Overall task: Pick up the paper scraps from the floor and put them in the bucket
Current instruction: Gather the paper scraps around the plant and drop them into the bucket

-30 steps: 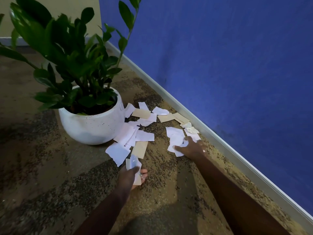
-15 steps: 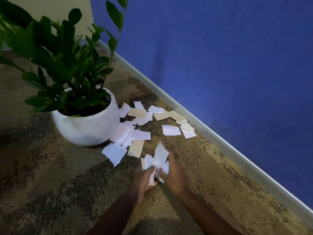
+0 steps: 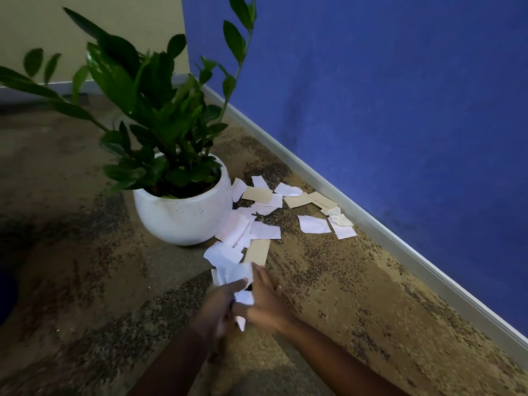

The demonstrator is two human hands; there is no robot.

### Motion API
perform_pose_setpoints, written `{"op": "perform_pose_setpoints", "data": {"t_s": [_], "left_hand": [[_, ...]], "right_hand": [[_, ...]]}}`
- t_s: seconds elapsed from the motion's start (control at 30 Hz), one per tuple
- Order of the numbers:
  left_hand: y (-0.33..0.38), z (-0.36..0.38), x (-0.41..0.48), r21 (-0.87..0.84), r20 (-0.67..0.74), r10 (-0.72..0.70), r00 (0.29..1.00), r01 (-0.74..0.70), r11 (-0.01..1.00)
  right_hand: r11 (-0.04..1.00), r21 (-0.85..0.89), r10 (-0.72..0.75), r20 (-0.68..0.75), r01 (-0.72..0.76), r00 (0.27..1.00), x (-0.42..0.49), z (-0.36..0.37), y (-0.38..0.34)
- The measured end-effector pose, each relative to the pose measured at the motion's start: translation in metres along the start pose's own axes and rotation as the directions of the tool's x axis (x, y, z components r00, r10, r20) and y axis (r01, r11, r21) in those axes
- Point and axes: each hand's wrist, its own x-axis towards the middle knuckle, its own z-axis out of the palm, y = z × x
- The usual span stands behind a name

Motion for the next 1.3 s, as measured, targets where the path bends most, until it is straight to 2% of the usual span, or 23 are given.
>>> {"op": "perform_pose_setpoints", "data": {"t_s": [0.13, 0.27, 0.37, 0.43, 0.5, 0.6, 0.77, 0.93, 1.07, 1.17, 1.23, 1.3], "left_hand": [[0.014, -0.023, 0.001, 0.02, -0.225, 0.047, 0.973, -0.043, 0.999], [0.024, -0.048, 0.001, 0.014, -0.305, 0.168, 0.937, -0.172, 0.985], [0.029, -0.065, -0.001, 0.0, -0.342, 0.235, 0.91, -0.25, 0.968], [0.031, -0.073, -0.006, -0.029, -0.346, 0.248, 0.905, -0.274, 0.961], [0.033, -0.08, -0.011, -0.041, -0.321, 0.23, 0.919, -0.256, 0.966], [0.034, -0.089, -0.018, -0.036, -0.266, 0.179, 0.947, -0.195, 0.98], [0.035, -0.104, -0.022, -0.043, -0.239, 0.171, 0.956, -0.186, 0.982], [0.038, -0.111, -0.033, -0.044, -0.257, 0.147, 0.955, -0.164, 0.986], [0.04, -0.116, -0.04, 0.005, -0.265, 0.156, 0.952, -0.161, 0.987], [0.043, -0.119, -0.044, 0.061, -0.266, 0.177, 0.948, -0.167, 0.984], [0.043, -0.12, -0.044, 0.059, -0.252, 0.186, 0.95, -0.177, 0.982], [0.043, -0.121, -0.044, 0.034, -0.238, 0.192, 0.952, -0.19, 0.981]], "right_hand": [[0.99, -0.107, -0.083, 0.05, 0.088, 0.995, 0.022, -0.007, -0.011], [0.938, -0.315, -0.12, 0.1, 0.146, 0.988, 0.057, -0.011, -0.024], [0.922, -0.381, -0.036, 0.085, 0.066, 0.996, 0.082, -0.012, -0.03], [0.916, -0.4, 0.063, 0.088, -0.022, 0.994, 0.092, -0.007, -0.031], [0.874, -0.483, 0.111, 0.096, -0.051, 0.989, 0.094, 0.003, -0.032], [0.837, -0.548, 0.043, 0.061, -0.003, 0.997, 0.082, 0.017, -0.032], [0.88, -0.471, -0.031, 0.072, 0.062, 0.997, 0.042, 0.034, -0.029], [0.729, -0.658, -0.133, 0.131, 0.186, 0.983, 0.012, 0.053, -0.025], [0.794, -0.568, -0.198, 0.092, 0.214, 0.976, 0.013, 0.052, -0.03], [0.82, -0.545, -0.221, -0.014, 0.178, 0.975, 0.029, 0.039, -0.036], [0.827, -0.55, -0.197, -0.091, 0.115, 0.976, 0.044, 0.027, -0.04], [0.835, -0.55, -0.104, -0.099, 0.033, 0.99, 0.059, 0.018, -0.044]]}}
